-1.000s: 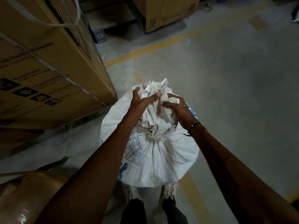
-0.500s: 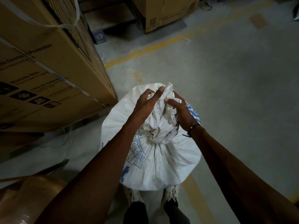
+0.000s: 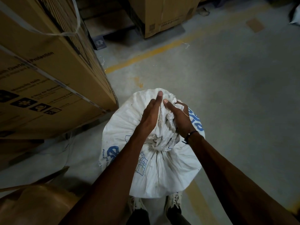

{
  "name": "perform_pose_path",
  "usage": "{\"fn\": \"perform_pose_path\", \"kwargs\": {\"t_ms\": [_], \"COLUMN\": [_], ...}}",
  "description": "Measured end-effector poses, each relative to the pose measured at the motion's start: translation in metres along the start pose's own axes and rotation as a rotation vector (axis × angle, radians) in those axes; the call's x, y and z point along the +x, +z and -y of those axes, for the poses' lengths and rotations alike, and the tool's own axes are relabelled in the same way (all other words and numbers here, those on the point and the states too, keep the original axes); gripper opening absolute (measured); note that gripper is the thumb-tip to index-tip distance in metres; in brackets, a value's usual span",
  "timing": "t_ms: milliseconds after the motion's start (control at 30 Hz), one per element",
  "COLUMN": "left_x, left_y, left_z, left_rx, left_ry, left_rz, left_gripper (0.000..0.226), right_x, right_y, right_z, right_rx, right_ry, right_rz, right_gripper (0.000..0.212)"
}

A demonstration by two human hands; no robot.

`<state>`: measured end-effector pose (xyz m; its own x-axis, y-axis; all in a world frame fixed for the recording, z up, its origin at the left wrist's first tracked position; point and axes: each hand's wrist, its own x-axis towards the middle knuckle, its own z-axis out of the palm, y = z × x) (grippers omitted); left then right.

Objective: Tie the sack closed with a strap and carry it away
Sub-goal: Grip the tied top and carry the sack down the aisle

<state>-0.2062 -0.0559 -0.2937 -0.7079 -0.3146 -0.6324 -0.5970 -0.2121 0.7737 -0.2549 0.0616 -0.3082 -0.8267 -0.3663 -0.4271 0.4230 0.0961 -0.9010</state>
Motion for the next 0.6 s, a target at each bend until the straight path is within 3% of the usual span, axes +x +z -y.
{"fn": "perform_pose_path", "kwargs": {"t_ms": [67,167,300,400,467,533,600], "left_x": [-0.006,-0.005,-0.002,0.009,0.000,-0.009,-0.017], "left_y": [-0.005,-0.021,-0.025,-0.021,-0.018,-0.015,-0.008], "left_z": [0.009,0.026,0.035,0.046,0.036,0.029,0.024], "left_rx": [-0.039,-0.052,-0.092,-0.102,-0.104,-0.076,-0.061], "left_ry": [0.069,0.107,-0.003,0.009,0.007,0.008,-0.001], "left_rz": [0.032,0.045,0.190,0.140,0.118,0.043,-0.063], "left_gripper": [0.077,0.084,0.078,0.085,0.091,0.071,0.046], "right_x": [-0.002,-0.005,-0.007,-0.006,-0.005,-0.008,-0.010], "right_y": [0.004,0.011,0.013,0.016,0.019,0.022,0.023], "right_z": [0.001,0.000,0.000,-0.001,0.000,0.005,0.008], "right_rx": [0.023,0.075,0.146,0.028,-0.092,-0.136,-0.140], "right_ry": [0.017,0.090,0.145,0.069,0.033,0.075,0.134], "right_rz": [-0.055,-0.062,-0.046,-0.138,-0.243,-0.330,-0.348], "right_gripper": [0.015,0.044,0.033,0.038,0.055,0.070,0.065]}}
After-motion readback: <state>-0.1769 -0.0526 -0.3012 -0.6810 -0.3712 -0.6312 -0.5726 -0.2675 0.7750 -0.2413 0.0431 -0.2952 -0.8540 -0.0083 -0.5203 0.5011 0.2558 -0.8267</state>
